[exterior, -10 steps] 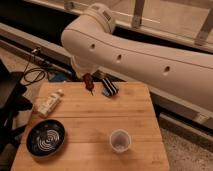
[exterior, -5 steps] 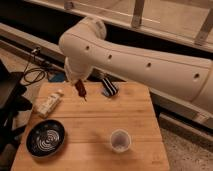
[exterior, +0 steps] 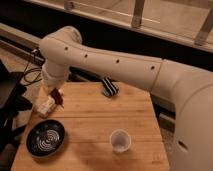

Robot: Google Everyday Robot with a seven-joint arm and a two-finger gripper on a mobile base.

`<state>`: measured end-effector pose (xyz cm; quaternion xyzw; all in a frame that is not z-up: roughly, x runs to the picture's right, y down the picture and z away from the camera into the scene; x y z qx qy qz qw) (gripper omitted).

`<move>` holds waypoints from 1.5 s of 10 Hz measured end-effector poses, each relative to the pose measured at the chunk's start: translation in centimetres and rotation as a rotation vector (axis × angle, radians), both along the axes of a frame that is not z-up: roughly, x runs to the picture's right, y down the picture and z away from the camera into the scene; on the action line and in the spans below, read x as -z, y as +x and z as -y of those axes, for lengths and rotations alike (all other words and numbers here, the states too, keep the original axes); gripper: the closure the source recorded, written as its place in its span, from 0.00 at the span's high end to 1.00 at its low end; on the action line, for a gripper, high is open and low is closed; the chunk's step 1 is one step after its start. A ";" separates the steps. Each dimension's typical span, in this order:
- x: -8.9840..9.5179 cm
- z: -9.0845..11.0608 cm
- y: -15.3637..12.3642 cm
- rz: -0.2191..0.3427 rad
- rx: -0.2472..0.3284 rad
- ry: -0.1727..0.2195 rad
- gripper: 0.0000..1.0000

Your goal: Place the pepper in the ceramic bowl

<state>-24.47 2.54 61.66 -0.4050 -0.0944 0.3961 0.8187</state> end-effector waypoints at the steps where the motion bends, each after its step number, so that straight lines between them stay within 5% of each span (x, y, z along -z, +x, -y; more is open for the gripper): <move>1: -0.2 -1.6 -0.9 0.070 0.036 -0.044 0.00; 3: -0.4 -3.0 -1.4 0.105 0.029 -0.065 0.00; 6: 0.8 -3.4 -4.2 0.102 0.055 -0.046 0.00; 12: 0.0 -9.6 -7.3 0.148 0.096 -0.108 0.00; 15: -1.5 -10.7 -7.4 0.171 0.079 -0.120 0.00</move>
